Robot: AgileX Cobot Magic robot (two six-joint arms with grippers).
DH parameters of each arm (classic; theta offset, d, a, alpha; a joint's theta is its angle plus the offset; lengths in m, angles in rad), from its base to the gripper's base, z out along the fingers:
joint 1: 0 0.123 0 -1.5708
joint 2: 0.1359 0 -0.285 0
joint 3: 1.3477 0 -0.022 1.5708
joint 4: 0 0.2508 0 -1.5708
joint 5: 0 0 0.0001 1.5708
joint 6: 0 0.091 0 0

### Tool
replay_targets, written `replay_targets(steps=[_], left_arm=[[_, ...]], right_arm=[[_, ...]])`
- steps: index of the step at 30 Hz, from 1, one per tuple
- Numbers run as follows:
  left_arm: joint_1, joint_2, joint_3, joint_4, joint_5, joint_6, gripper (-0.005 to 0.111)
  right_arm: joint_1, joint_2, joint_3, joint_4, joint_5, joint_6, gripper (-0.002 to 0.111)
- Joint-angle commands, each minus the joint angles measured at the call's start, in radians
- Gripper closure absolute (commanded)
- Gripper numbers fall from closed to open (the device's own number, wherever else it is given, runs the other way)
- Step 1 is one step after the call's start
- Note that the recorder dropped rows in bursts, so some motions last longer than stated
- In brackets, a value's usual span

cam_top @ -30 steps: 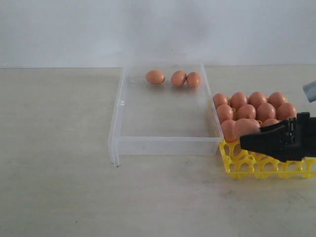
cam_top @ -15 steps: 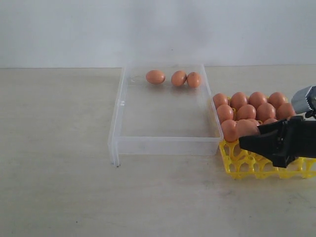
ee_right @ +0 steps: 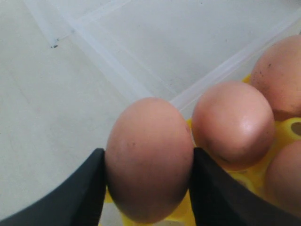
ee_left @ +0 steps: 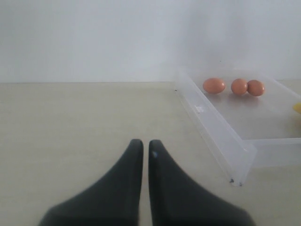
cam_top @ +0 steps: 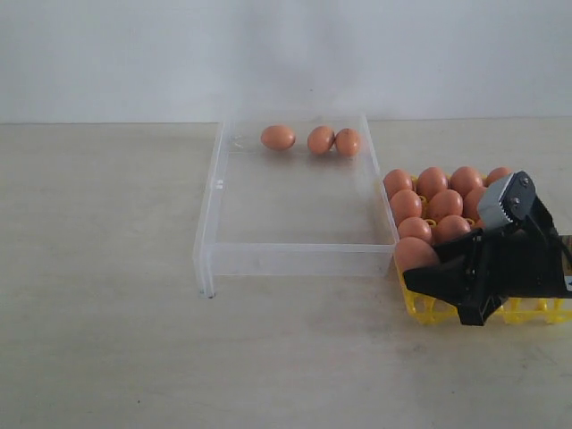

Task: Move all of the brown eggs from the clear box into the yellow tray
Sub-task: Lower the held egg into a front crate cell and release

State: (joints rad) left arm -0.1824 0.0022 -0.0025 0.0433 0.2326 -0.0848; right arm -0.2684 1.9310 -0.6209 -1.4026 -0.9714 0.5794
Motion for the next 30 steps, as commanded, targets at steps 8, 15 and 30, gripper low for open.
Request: replay_targets(steps=[8,15,30], left_arm=[[0.004,-0.002,0.003,-0.003,-0.001,0.002,0.103],[0.004,-0.002,0.003,-0.003,-0.001,0.002,0.103],[0.004,-0.002,0.003,-0.003,-0.001,0.002,0.103]], right_arm=[[-0.001,-0.001,-0.001,0.008,0.02,0.039,0.108],[-0.001,-0.001,-0.001,0.008,0.019,0.048,0.104],[-0.001,-0.001,-0.001,0.008,0.019,0.092,0.054]])
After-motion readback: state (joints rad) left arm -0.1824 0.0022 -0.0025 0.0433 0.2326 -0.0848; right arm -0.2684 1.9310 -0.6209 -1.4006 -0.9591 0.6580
